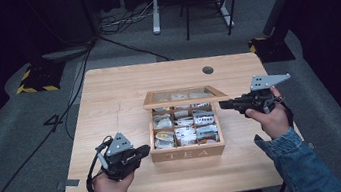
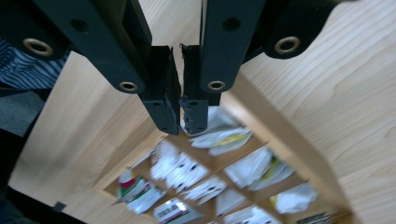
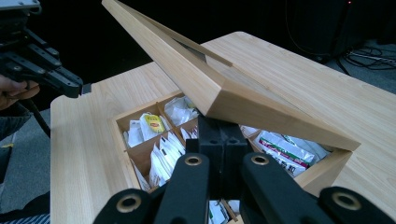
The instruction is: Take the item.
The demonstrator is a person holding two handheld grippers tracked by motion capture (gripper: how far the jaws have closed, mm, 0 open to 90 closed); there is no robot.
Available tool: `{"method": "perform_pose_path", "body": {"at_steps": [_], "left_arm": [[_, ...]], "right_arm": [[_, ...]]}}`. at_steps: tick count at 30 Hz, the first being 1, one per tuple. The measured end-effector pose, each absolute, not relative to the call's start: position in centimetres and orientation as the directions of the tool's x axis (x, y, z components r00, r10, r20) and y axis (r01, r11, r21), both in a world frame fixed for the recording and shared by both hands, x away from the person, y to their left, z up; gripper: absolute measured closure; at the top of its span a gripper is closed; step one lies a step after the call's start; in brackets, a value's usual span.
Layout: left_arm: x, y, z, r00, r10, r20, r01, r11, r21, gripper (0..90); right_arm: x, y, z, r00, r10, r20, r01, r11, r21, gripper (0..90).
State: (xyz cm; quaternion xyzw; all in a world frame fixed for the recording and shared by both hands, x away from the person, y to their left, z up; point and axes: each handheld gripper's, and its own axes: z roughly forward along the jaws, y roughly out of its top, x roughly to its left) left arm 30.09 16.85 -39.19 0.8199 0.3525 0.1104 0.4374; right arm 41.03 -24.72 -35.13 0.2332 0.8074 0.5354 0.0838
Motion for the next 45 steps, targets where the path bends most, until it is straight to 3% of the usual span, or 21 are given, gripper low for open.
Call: {"method": "perform_pose_path", "body": {"at_steps": [10, 18, 26, 39, 45], "left_arm": [[31.4, 12.6, -38.2, 0.806, 0.572, -0.152, 0.440, -0.408, 0.800, 80.6], [32.2, 10.2, -38.2, 0.825, 0.548, -0.139, 0.431, -0.450, 0.782, 76.9], [33.4, 7.1, -38.3, 0.832, 0.542, -0.116, 0.425, -0.489, 0.761, 62.1], [35.2, 3.7, -39.0, 0.851, 0.516, -0.102, 0.423, -0.556, 0.715, 60.4], [36.7, 2.6, -39.3, 0.854, 0.502, -0.138, 0.445, -0.566, 0.694, 59.9]], "right_arm": [[41.0, -24.6, -35.1, -0.880, 0.461, 0.112, 0.283, 0.319, 0.905, 90.0], [41.1, -24.6, -35.1, -0.880, 0.460, 0.114, 0.283, 0.318, 0.905, 90.0], [41.1, -24.6, -35.1, -0.881, 0.459, 0.115, 0.283, 0.318, 0.905, 90.0], [41.1, -24.7, -35.2, -0.881, 0.458, 0.118, 0.285, 0.314, 0.906, 90.0], [41.1, -24.7, -35.2, -0.883, 0.455, 0.119, 0.285, 0.316, 0.905, 90.0]]}}
